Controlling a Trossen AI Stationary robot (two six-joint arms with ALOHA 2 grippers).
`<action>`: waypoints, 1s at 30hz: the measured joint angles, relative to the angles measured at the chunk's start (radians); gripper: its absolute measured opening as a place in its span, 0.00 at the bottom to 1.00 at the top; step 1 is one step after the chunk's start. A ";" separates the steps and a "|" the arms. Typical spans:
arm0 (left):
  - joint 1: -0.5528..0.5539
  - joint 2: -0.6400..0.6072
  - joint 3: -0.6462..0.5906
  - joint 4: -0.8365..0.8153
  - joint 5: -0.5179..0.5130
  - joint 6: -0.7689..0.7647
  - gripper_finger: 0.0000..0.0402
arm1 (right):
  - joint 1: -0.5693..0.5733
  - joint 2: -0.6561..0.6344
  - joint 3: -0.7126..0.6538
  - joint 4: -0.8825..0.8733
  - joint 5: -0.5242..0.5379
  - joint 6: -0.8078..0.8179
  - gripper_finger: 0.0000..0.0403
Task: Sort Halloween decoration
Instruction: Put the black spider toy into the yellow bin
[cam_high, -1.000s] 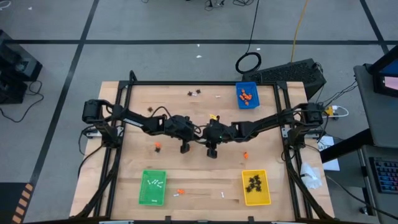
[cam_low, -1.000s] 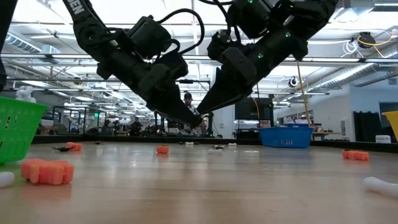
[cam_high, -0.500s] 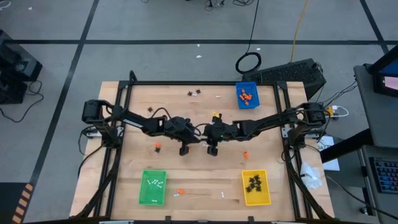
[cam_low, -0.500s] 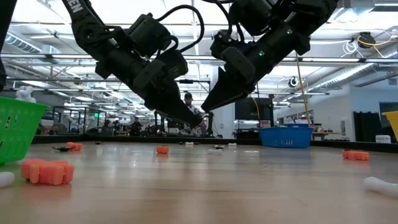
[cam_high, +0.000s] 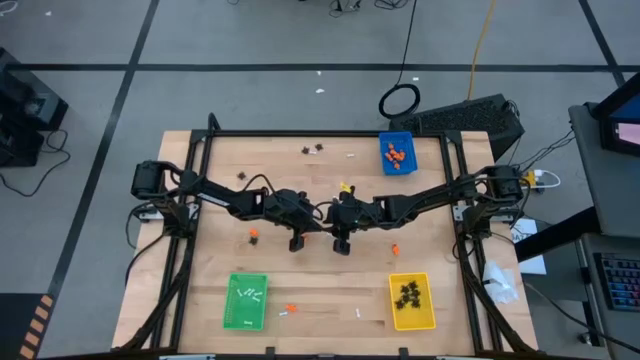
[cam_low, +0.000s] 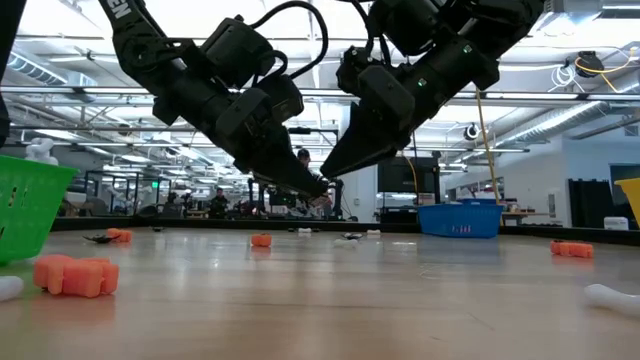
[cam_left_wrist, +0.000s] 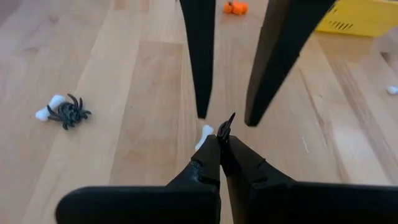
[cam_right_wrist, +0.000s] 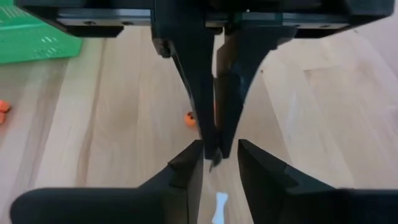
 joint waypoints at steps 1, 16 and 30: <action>0.000 0.000 0.000 0.009 0.000 0.000 0.01 | 0.000 0.000 0.000 0.002 -0.001 0.000 0.23; 0.000 0.000 0.017 0.022 -0.004 -0.018 0.03 | 0.000 0.000 0.000 0.001 0.000 -0.022 0.01; 0.000 0.000 0.022 0.033 -0.003 -0.053 0.39 | 0.026 -0.124 0.000 -0.172 0.001 -0.024 0.00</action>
